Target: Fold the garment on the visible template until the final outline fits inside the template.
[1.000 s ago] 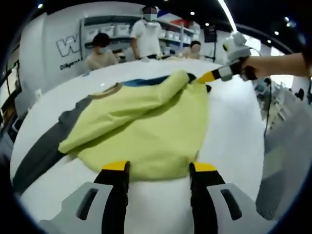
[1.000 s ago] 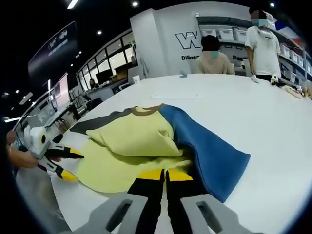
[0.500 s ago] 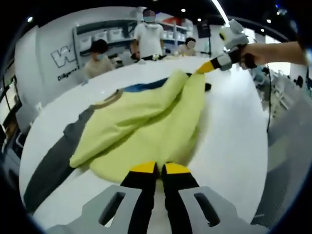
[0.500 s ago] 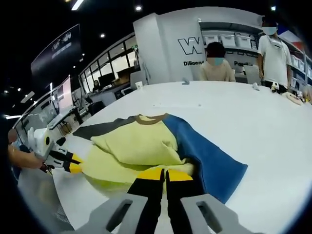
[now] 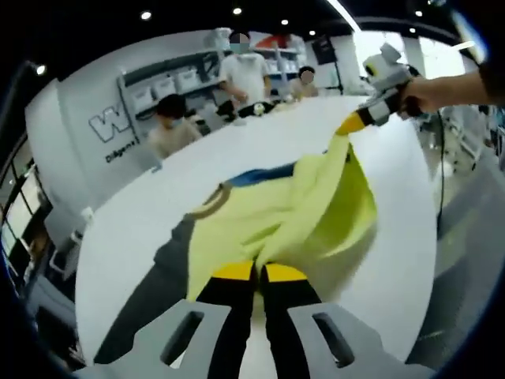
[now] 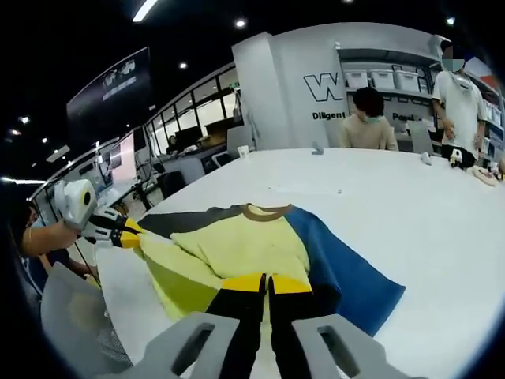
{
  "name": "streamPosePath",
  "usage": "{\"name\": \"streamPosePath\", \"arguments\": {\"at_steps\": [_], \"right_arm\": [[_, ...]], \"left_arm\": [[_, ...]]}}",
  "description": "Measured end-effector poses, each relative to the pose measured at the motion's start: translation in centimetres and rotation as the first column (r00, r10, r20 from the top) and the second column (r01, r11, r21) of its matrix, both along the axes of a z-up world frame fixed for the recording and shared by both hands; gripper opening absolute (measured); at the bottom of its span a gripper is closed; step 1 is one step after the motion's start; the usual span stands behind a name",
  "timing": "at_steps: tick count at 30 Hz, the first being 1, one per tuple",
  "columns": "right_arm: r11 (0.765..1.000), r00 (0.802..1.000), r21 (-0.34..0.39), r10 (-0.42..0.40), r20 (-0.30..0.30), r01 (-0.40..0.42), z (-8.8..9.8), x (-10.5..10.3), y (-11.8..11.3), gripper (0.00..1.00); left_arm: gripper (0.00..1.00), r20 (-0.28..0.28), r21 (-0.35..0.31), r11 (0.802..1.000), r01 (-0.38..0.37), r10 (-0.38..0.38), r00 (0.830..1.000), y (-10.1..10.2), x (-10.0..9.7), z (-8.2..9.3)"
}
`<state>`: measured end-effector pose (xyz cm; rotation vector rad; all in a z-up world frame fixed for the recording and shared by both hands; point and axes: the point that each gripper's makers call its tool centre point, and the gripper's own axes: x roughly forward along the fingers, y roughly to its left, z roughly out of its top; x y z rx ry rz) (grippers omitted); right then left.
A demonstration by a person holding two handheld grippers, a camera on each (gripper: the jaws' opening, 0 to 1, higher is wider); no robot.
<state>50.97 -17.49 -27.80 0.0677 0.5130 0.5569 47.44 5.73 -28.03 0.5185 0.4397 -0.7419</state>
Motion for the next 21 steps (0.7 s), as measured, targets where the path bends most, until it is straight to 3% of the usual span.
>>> {"name": "streamPosePath", "arguments": {"at_steps": [2, 6, 12, 14, 19, 21], "right_arm": [[1.0, 1.0, -0.002, 0.001, -0.009, -0.001, -0.5, 0.0, 0.3, 0.0], [1.0, 0.999, -0.013, -0.018, -0.034, 0.017, -2.0, 0.3, 0.8, 0.0], [1.0, 0.997, -0.024, -0.009, -0.073, 0.007, -4.7, 1.3, 1.5, 0.0], [0.997, 0.999, -0.078, 0.017, -0.047, -0.021, -4.9, 1.2, 1.8, 0.0], [0.996, 0.997, -0.082, 0.04, -0.059, -0.044, -5.5, 0.7, 2.2, 0.16], [0.986, 0.993, -0.125, 0.101, -0.062, -0.108, -5.9, -0.3, 2.5, 0.16]], "left_arm": [[0.03, -0.003, 0.025, 1.0, 0.016, -0.016, 1.0, -0.1, 0.1, -0.3], [0.03, -0.016, 0.009, 1.0, 0.008, -0.008, 1.0, -0.4, 0.8, -1.9], [0.03, -0.092, -0.011, 1.0, -0.013, 0.012, 0.996, -0.2, 1.2, -4.5], [0.03, -0.112, -0.019, 0.999, -0.029, 0.027, 0.993, 0.0, 1.4, -5.0], [0.03, -0.153, -0.024, 0.998, -0.062, 0.058, 0.986, 1.3, 2.0, -6.9], [0.03, -0.163, -0.034, 0.996, -0.083, 0.077, 0.984, 1.6, 2.1, -7.3]]}}
